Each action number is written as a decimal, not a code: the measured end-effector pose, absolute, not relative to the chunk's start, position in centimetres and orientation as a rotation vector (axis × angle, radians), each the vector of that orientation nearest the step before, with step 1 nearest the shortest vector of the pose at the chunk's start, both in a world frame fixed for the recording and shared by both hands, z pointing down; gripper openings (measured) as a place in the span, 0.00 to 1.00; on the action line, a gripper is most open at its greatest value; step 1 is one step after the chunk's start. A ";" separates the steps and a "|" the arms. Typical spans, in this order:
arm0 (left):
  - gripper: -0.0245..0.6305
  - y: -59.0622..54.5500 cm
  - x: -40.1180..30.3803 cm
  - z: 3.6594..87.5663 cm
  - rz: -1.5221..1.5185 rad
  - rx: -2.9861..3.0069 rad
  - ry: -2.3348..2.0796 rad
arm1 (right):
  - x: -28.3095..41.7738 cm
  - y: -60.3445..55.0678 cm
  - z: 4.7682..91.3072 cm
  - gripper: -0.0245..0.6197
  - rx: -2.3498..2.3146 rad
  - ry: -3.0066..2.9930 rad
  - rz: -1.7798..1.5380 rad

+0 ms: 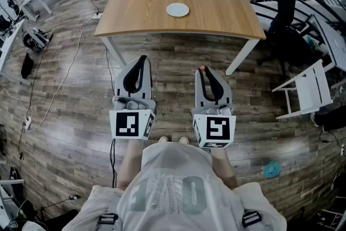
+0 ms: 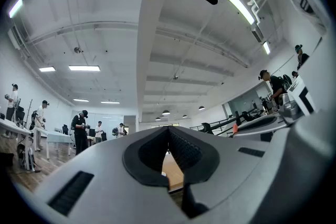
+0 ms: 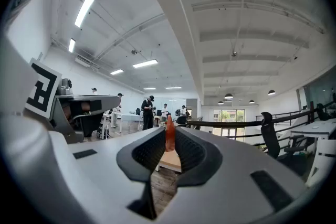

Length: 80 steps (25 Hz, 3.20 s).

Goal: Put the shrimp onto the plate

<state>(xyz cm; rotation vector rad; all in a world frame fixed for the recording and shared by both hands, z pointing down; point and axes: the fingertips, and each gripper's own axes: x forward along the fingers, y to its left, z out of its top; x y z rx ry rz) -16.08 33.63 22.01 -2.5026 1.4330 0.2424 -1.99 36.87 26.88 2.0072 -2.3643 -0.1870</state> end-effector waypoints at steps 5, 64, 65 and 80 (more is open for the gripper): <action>0.05 32.5 -14.9 22.0 0.249 -2.494 1.434 | -0.8 35.5 27.0 0.14 2.007 -2.371 -0.200; 0.05 -13.0 -9.6 26.0 0.245 -2.544 1.527 | 7.1 -7.5 30.1 0.14 1.852 -2.246 -0.080; 0.05 -13.6 -9.7 26.3 0.239 -2.547 1.541 | 7.0 -8.2 30.4 0.14 1.833 -2.251 -0.075; 0.05 -23.5 -7.7 24.4 0.101 -2.316 1.686 | 8.5 -21.7 33.0 0.14 1.621 -2.495 0.034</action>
